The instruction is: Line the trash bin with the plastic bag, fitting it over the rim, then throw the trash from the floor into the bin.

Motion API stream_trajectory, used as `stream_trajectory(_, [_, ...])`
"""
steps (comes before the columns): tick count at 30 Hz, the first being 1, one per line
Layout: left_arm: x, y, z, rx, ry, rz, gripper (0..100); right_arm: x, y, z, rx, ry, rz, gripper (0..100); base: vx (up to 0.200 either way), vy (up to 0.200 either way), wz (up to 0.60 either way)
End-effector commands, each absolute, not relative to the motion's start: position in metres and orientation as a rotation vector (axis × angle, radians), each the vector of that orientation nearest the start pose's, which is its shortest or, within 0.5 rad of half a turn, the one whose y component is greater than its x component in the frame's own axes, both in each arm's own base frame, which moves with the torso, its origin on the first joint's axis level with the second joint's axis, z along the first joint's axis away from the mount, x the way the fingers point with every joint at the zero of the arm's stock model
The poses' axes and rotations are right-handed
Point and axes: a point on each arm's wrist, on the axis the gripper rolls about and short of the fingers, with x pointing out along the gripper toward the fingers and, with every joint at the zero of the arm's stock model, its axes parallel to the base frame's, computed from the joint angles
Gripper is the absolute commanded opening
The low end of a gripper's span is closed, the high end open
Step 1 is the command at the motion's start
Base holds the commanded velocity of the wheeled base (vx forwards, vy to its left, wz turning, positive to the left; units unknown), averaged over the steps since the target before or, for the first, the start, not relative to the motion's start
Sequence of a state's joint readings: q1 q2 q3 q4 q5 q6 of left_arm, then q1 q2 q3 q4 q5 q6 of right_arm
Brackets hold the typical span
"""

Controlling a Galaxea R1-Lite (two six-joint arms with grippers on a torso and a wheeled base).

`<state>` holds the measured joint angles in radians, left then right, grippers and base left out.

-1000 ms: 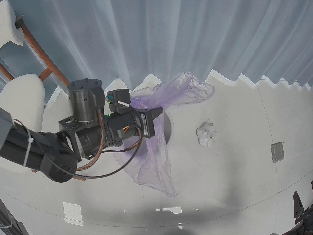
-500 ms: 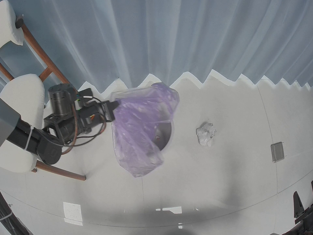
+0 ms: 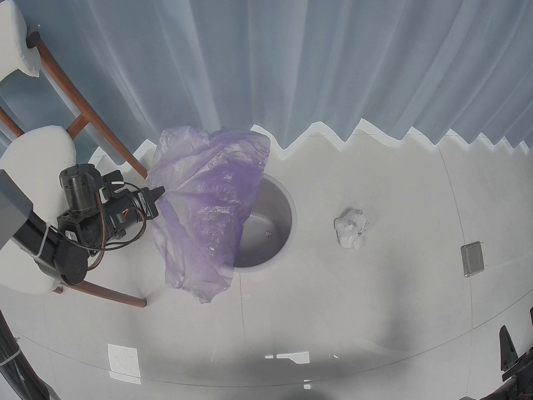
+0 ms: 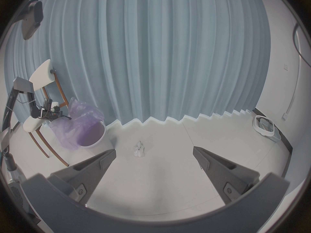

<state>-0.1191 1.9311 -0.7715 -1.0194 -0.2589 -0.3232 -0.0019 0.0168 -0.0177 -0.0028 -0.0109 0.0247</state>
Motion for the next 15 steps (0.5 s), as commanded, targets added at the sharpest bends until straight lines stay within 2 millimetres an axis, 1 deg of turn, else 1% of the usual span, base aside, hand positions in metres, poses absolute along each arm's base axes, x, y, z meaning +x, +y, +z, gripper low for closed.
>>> stream_trajectory(1, [0.379,-0.083,0.101,-0.311,0.240,-0.393,0,-0.023,0.000,0.076,0.026,-0.003,-0.014,100,0.000,0.000,0.00])
stream_trajectory(3, [0.387,-0.101,0.101,-0.302,0.253,-0.402,0,-0.023,0.000,0.076,0.026,-0.003,-0.014,100,0.000,0.000,0.00])
stream_trajectory(4, [0.387,-0.101,0.101,-0.302,0.253,-0.402,0,-0.023,0.000,0.076,0.026,-0.003,-0.014,100,0.000,0.000,0.00])
stream_trajectory(5, [0.391,-0.115,0.097,-0.287,0.301,-0.386,0,-0.023,0.000,0.076,0.026,-0.003,-0.014,100,0.000,0.000,0.00])
stream_trajectory(6, [0.392,-0.121,0.095,-0.282,0.317,-0.381,0,-0.023,0.000,0.076,0.026,-0.003,-0.014,100,0.000,0.000,0.00])
stream_trajectory(7, [0.392,-0.121,0.095,-0.282,0.317,-0.381,0,-0.023,0.000,0.076,0.026,-0.003,-0.014,100,0.000,0.000,0.00])
stream_trajectory(8, [0.400,-0.142,0.094,-0.274,0.327,-0.412,0,-0.023,0.000,0.076,0.026,-0.003,-0.014,100,0.000,0.000,0.00])
stream_trajectory(9, [0.401,-0.145,0.095,-0.273,0.325,-0.416,0,-0.023,0.000,0.076,0.026,-0.003,-0.014,100,0.000,0.000,0.00])
stream_trajectory(10, [0.407,-0.160,0.097,-0.269,0.316,-0.431,0,-0.023,0.000,0.076,0.026,-0.003,-0.014,100,0.000,0.000,0.00])
stream_trajectory(12, [0.412,-0.177,0.088,-0.249,0.367,-0.419,0,-0.023,0.000,0.076,0.026,-0.003,-0.014,100,0.000,0.000,0.00])
stream_trajectory(13, [0.412,-0.178,0.087,-0.246,0.376,-0.417,0,-0.023,0.000,0.076,0.026,-0.003,-0.014,100,0.000,0.000,0.00])
stream_trajectory(14, [0.413,-0.189,0.083,-0.234,0.410,-0.422,0,-0.023,0.000,0.076,0.026,-0.003,-0.014,100,0.000,0.000,0.00])
stream_trajectory(15, [0.413,-0.192,0.083,-0.233,0.418,-0.425,0,-0.023,0.000,0.076,0.026,-0.003,-0.014,100,0.000,0.000,0.00])
